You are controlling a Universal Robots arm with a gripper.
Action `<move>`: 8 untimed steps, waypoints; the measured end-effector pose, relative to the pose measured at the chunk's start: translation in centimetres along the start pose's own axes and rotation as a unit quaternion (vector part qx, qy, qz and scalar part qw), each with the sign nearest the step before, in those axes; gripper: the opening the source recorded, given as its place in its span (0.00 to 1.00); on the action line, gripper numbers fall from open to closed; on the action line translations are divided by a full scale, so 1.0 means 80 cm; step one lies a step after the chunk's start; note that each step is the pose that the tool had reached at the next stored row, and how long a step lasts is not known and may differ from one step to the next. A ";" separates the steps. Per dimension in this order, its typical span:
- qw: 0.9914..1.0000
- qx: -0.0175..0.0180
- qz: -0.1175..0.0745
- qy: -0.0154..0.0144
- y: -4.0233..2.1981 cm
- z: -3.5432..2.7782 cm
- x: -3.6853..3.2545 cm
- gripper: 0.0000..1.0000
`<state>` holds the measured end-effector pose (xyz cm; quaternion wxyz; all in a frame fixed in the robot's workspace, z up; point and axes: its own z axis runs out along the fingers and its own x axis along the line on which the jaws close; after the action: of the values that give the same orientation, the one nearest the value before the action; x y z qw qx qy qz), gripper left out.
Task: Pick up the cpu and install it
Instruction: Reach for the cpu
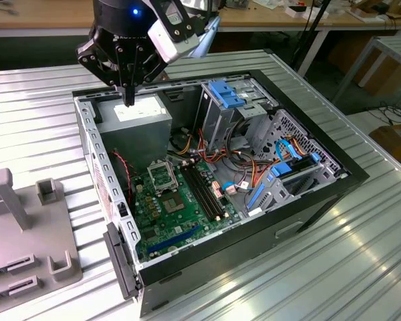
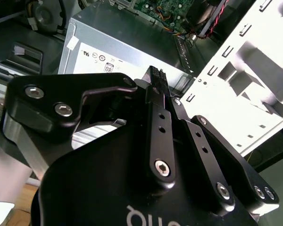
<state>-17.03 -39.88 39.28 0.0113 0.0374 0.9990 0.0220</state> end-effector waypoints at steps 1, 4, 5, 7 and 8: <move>1.000 0.000 0.000 0.000 -0.0001 0.0000 0.0006 0.11; 1.000 0.000 0.000 0.000 -0.0002 0.0000 0.0028 0.11; 1.000 0.000 0.000 0.000 -0.0003 0.0001 0.0034 0.11; 1.000 0.000 0.000 0.001 -0.0004 0.0001 0.0052 0.11; 1.000 0.000 0.000 0.001 -0.0004 0.0001 0.0058 0.11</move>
<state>-17.49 -39.88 39.26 0.0105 0.0375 0.9990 0.0220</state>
